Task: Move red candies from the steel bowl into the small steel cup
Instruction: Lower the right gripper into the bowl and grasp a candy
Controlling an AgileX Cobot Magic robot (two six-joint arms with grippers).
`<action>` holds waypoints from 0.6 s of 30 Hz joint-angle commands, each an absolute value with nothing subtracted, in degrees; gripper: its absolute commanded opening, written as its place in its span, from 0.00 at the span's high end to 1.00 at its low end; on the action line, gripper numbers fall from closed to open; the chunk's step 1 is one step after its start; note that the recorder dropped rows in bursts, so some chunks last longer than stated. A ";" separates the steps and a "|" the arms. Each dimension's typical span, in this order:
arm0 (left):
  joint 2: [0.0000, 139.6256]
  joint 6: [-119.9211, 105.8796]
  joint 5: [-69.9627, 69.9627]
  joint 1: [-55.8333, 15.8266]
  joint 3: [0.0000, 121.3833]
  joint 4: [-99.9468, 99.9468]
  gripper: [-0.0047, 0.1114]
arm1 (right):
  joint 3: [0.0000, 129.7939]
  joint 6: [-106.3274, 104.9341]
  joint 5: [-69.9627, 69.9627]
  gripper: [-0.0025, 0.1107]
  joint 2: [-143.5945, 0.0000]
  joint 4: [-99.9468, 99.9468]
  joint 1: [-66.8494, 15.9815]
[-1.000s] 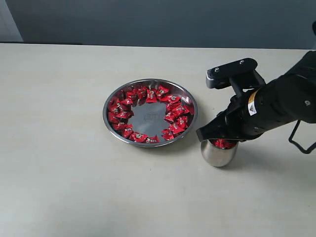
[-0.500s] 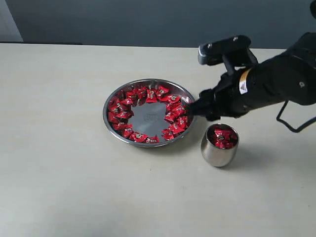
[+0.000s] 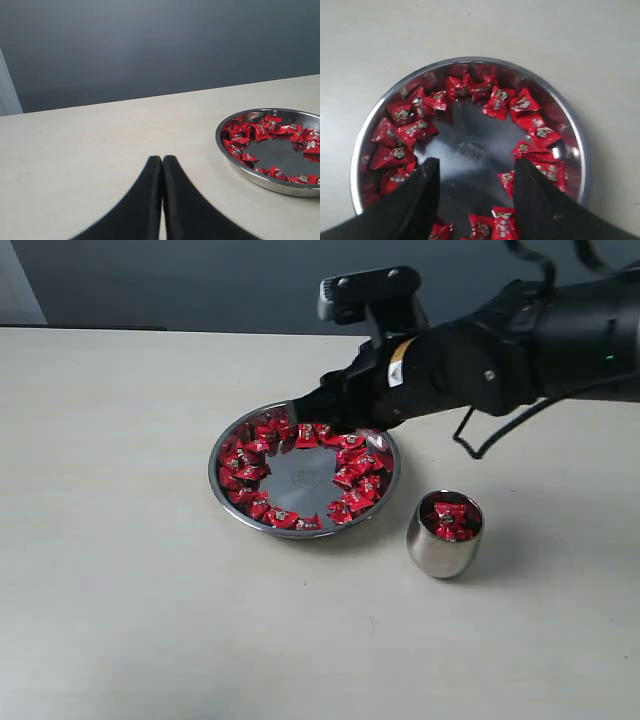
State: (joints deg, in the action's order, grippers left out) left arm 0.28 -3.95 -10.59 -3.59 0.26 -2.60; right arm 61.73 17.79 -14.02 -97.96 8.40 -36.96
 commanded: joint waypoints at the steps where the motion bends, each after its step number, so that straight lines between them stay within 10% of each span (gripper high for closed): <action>1: 0.00 -3.91 -10.31 -3.56 0.00 -2.67 0.94 | 66.99 16.29 -12.38 0.58 -105.88 8.49 -38.78; 18: 0.00 -3.91 -10.31 -3.56 0.00 -2.67 0.94 | 92.40 16.29 -18.68 0.58 -127.87 4.10 -38.36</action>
